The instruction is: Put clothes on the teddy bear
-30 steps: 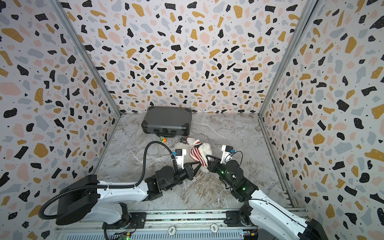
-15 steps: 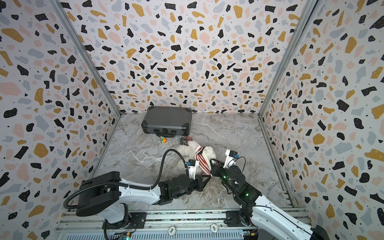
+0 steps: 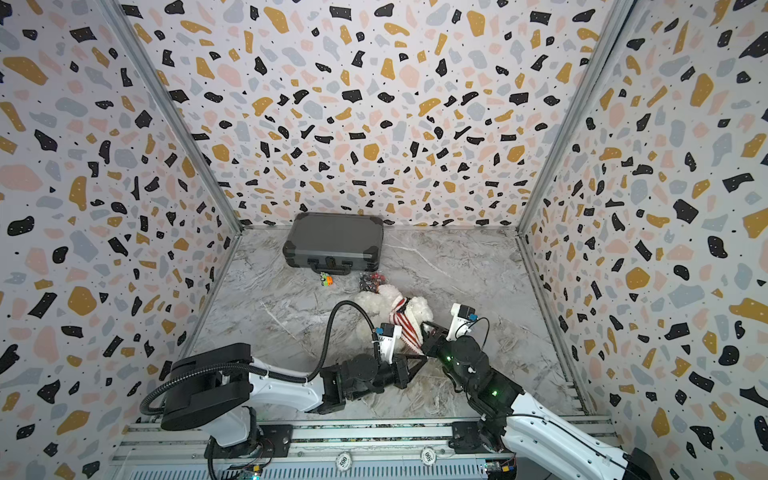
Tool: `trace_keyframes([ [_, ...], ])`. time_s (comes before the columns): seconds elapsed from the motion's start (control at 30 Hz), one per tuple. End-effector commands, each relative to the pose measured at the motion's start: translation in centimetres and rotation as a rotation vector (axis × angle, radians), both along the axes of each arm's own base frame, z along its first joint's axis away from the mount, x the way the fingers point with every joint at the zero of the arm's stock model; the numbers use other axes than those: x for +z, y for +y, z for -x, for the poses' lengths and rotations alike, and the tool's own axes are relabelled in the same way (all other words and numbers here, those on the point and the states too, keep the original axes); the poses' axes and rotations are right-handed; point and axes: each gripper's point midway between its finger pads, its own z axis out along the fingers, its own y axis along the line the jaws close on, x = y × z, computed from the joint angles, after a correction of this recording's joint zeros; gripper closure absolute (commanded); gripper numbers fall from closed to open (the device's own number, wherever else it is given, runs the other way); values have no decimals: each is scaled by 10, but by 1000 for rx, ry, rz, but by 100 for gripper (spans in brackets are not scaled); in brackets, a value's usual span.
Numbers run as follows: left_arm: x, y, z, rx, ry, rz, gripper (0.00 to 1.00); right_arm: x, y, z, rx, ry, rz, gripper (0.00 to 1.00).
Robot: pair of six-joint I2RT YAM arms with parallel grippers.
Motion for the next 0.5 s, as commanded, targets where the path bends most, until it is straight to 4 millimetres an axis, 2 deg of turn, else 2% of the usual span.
trace_keyframes([
  [0.0, -34, 8, 11, -41, -5, -131, 100, 48, 11, -1, 48, -157, -46, 100],
  [0.1, -24, 18, 10, -21, -21, -106, 98, 66, 23, 3, 128, -297, 34, 100],
  [0.27, -2, 45, 1, 41, -102, -176, 81, 82, 41, 18, 268, -547, 237, 100],
  [0.37, 13, 60, 1, 41, -159, -222, 63, 85, 47, 25, 326, -669, 357, 100],
  [0.47, 26, 76, 4, 35, -190, -269, 59, 89, 52, 25, 354, -752, 460, 100],
])
